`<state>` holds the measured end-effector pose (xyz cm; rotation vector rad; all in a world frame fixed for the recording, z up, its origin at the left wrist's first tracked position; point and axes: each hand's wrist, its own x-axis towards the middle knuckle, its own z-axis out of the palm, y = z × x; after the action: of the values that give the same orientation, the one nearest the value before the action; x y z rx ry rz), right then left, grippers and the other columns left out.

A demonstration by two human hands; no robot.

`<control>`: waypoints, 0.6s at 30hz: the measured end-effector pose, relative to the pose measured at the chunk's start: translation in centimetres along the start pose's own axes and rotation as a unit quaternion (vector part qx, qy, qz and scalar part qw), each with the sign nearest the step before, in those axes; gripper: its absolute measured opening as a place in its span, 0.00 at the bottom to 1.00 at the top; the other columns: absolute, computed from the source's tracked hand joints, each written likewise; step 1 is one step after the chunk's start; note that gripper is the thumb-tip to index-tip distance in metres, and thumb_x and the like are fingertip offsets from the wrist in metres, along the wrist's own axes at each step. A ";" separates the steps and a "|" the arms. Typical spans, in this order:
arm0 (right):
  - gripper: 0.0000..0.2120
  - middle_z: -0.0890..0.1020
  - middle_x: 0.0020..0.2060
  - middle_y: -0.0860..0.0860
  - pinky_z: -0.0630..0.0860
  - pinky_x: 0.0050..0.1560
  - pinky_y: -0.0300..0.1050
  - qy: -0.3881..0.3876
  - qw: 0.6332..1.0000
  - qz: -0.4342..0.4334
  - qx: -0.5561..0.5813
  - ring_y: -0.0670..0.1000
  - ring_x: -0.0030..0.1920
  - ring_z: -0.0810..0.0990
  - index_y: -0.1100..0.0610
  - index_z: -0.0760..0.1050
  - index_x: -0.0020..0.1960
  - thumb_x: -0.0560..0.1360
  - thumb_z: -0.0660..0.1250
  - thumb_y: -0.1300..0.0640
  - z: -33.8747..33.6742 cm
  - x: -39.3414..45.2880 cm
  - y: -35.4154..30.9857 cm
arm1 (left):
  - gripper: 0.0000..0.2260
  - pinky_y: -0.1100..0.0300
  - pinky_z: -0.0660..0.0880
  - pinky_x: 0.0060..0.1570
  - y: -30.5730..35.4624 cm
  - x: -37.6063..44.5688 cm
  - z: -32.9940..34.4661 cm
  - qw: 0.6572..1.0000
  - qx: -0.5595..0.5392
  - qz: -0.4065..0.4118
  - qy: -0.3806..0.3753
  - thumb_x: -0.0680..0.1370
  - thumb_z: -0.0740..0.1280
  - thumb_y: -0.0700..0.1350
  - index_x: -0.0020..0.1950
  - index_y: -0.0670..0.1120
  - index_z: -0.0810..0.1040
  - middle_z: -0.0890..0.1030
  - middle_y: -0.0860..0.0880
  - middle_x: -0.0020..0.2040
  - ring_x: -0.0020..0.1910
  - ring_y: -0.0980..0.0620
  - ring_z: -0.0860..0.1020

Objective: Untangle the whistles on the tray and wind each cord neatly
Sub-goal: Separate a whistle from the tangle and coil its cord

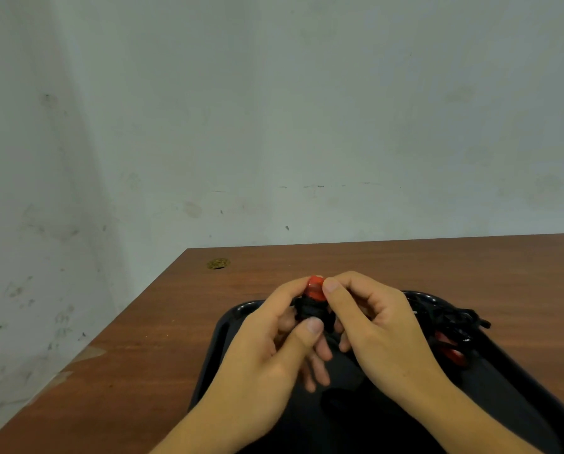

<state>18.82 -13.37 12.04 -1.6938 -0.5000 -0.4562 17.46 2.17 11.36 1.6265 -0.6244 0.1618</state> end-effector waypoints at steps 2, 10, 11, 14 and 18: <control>0.11 0.80 0.31 0.42 0.73 0.37 0.34 -0.006 1.000 0.002 -0.011 0.42 0.32 0.79 0.47 0.82 0.43 0.78 0.63 0.48 0.0 0.0 0.0 | 0.16 0.55 0.77 0.30 0.2 0.3 -0.2 0.996 -0.087 -0.020 -0.007 0.80 0.64 0.43 0.67 0.53 0.77 0.81 0.41 0.37 0.30 0.44 0.80; 0.09 0.83 0.46 0.48 0.79 0.38 0.44 -0.038 0.998 0.030 0.050 0.50 0.46 0.82 0.41 0.75 0.52 0.73 0.67 0.41 0.1 -0.4 0.4 | 0.13 0.59 0.74 0.30 1.0 0.5 -0.6 0.938 -0.331 -0.094 -0.044 0.81 0.63 0.42 0.63 0.41 0.79 0.76 0.44 0.34 0.26 0.50 0.74; 0.12 0.83 0.46 0.48 0.79 0.38 0.44 -0.059 0.995 0.037 0.066 0.52 0.47 0.83 0.41 0.74 0.53 0.71 0.68 0.41 0.1 -0.4 0.4 | 0.12 0.59 0.75 0.29 1.0 0.5 -0.7 0.930 -0.352 -0.101 -0.041 0.81 0.63 0.41 0.62 0.40 0.80 0.76 0.44 0.34 0.25 0.50 0.73; 0.06 0.83 0.42 0.48 0.79 0.35 0.43 -0.065 0.996 0.027 0.060 0.55 0.42 0.82 0.44 0.78 0.51 0.75 0.71 0.48 0.2 -0.4 0.0 | 0.15 0.59 0.73 0.28 0.8 0.5 -1.0 0.917 -0.381 -0.115 -0.036 0.78 0.65 0.42 0.65 0.40 0.79 0.74 0.44 0.34 0.25 0.51 0.73; 0.06 0.81 0.33 0.51 0.76 0.30 0.40 -0.003 0.997 0.031 0.075 0.49 0.33 0.77 0.50 0.82 0.42 0.75 0.71 0.59 0.1 0.0 0.0 | 0.16 0.59 0.70 0.28 0.6 0.8 -1.1 0.909 -0.398 -0.123 -0.026 0.77 0.65 0.42 0.64 0.42 0.79 0.73 0.45 0.34 0.24 0.52 0.71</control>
<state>18.83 -13.28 11.99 -1.5618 -0.4742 -0.3596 18.07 2.95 12.44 0.8968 -0.4317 -0.2966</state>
